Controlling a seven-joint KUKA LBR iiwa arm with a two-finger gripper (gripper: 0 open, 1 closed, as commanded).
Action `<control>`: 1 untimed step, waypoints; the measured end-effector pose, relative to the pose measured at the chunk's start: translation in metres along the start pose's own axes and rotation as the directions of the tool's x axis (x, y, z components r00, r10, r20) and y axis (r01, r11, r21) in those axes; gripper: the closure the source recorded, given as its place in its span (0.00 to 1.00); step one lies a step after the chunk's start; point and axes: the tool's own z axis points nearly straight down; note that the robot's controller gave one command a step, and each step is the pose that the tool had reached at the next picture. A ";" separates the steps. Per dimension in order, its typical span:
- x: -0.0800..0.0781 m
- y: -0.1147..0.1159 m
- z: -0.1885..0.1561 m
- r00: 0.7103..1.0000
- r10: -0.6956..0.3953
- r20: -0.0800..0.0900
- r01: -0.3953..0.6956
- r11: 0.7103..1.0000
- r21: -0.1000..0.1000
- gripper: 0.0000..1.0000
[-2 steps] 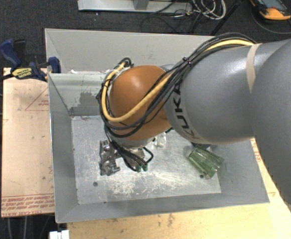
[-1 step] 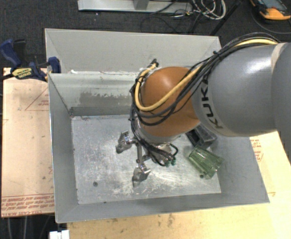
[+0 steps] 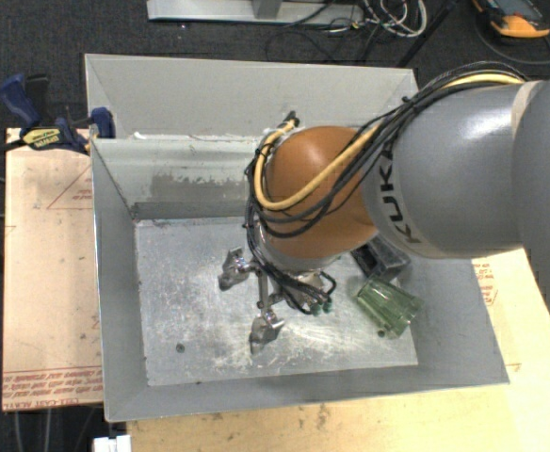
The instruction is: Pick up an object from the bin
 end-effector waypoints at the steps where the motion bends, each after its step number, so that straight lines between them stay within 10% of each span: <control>1: -0.021 -0.056 -0.032 1.000 -0.016 0.000 0.016 1.000 -0.002 0.00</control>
Offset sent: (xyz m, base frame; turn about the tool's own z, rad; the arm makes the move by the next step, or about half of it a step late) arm 0.1003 0.0190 0.0080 -0.0242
